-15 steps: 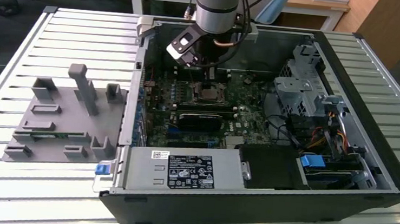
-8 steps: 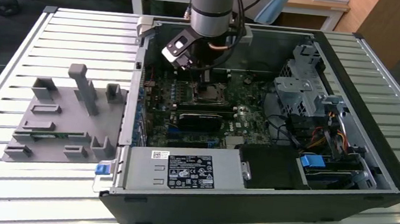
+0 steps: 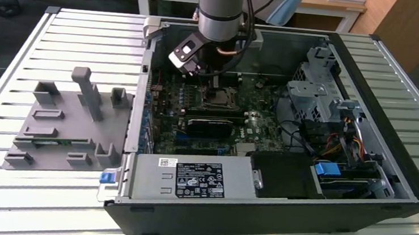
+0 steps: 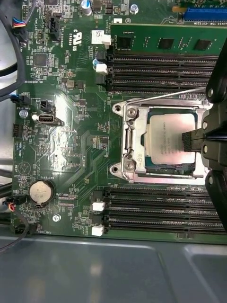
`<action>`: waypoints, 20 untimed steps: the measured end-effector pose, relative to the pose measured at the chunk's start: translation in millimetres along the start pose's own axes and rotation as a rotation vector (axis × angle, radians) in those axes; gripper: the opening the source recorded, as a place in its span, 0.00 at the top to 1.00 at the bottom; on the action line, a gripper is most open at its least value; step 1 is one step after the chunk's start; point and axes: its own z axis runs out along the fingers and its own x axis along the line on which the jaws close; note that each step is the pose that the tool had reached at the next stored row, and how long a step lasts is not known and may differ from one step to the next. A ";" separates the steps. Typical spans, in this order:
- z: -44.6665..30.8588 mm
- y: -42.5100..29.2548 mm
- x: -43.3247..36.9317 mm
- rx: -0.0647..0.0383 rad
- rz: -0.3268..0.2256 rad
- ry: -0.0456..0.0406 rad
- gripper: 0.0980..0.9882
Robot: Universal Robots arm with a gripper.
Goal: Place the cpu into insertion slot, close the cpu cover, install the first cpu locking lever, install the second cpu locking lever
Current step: 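Close the cpu cover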
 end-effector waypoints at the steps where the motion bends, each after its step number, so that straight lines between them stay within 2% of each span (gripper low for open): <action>1: 0.4 0.0 0.0 0.000 0.000 0.0000 0.99; 5: 2.5 0.1 -0.1 0.000 -0.001 -0.0008 0.99; 12: 4.0 6.3 -0.1 -0.001 -0.001 -0.0001 0.99; 15: 2.6 7.8 0.3 -0.003 -0.002 0.0021 0.99; 17: -0.3 7.7 -0.1 -0.004 -0.002 0.0002 0.99; 19: -1.6 7.7 -0.1 -0.011 -0.003 0.0001 0.99; 20: -2.0 7.4 -0.1 -0.017 -0.003 0.0000 0.99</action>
